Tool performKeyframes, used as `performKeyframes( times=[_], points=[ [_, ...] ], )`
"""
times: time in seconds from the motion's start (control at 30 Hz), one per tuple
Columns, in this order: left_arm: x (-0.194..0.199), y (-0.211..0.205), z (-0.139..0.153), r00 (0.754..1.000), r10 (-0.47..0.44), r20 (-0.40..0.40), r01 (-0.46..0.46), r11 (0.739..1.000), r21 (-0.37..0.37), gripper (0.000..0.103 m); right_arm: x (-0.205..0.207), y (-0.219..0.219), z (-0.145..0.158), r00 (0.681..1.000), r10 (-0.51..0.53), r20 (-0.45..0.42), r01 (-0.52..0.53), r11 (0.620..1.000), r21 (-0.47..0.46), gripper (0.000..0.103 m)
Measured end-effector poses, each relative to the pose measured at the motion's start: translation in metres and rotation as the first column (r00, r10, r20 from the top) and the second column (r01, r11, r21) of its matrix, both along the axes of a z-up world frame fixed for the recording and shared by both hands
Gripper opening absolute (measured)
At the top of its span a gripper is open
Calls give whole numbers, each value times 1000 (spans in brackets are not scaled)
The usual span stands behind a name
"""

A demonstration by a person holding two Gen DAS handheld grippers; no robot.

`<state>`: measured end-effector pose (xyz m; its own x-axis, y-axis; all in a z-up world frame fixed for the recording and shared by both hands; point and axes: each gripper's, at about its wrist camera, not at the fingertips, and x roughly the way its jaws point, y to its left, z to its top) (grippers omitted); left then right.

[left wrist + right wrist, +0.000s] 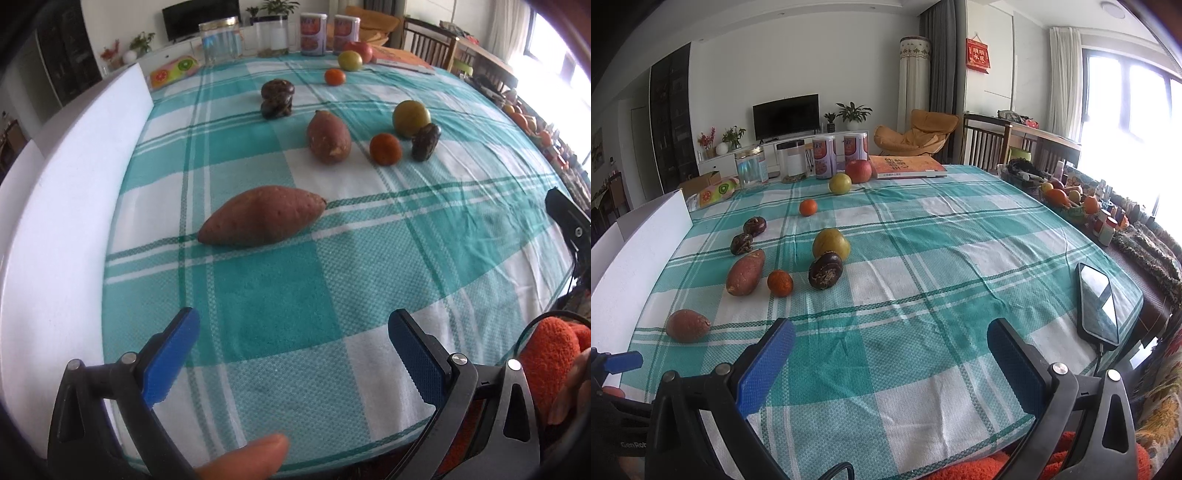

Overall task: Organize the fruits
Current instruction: 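Move the left tool to the reddish sweet potato and close on it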

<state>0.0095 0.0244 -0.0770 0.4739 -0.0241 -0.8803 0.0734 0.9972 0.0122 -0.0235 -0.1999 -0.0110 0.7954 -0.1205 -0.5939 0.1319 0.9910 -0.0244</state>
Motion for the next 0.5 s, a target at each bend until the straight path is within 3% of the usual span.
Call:
performKeyframes(
  times=[0.13,0.37,0.5],
  points=[
    [2,14,-18,998,24,-54,-25,1000,-9,103,4,-1,-3,1000,-2,-19,2,1000,7,103],
    [-2,18,-18,999,29,21,-29,1000,-10,103,6,-1,-3,1000,-1,-30,1,1000,3,103],
    [0,21,-20,995,-26,96,28,999,-25,103,7,-6,-5,999,-2,-38,3,1000,26,103]
  ],
)
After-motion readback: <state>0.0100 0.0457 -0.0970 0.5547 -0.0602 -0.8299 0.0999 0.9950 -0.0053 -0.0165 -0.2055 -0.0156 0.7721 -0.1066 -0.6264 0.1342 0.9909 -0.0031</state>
